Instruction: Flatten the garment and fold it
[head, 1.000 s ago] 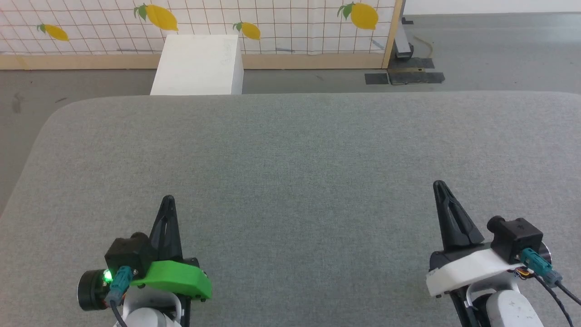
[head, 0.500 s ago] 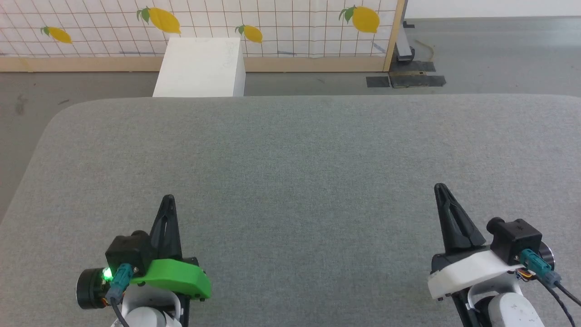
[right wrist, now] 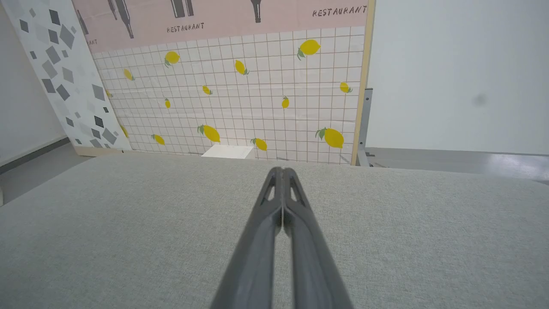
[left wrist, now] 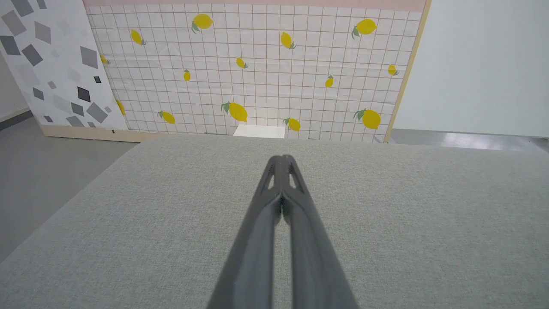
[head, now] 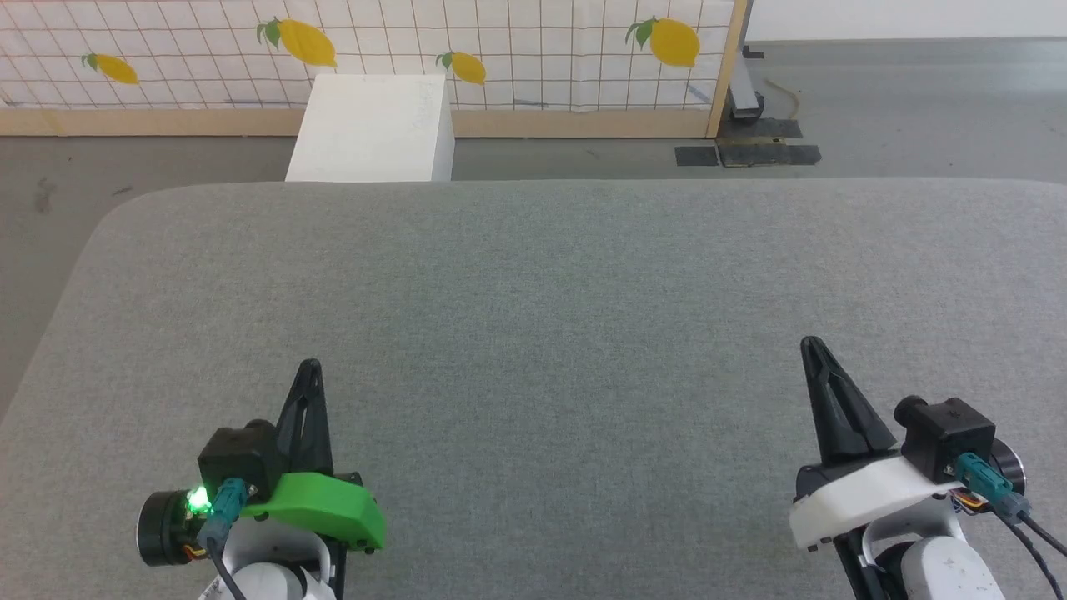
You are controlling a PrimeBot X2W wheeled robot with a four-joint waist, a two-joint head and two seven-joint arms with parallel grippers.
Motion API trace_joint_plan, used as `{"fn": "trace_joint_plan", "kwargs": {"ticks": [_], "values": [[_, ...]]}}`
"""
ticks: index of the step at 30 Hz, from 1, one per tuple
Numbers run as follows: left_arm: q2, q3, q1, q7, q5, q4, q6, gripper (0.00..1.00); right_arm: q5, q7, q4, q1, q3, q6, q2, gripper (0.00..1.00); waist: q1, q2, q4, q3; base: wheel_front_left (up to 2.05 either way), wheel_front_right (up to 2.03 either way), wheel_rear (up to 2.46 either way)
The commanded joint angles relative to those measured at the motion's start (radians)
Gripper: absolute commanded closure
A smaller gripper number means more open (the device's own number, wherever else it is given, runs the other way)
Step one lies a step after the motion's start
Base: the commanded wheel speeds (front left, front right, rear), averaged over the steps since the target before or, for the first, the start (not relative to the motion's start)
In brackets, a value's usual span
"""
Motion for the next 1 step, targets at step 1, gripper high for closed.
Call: {"fn": "trace_joint_plan", "kwargs": {"ticks": [1], "values": [[-0.001, 0.005, 0.017, 0.006, 0.008, -0.006, -0.007, 1.0, -0.012, 0.007, -0.009, 0.018, -0.002, -0.001, 0.001, 1.0, 0.0, 0.0, 0.001, -0.001, 0.0, 0.0, 0.0]]}}
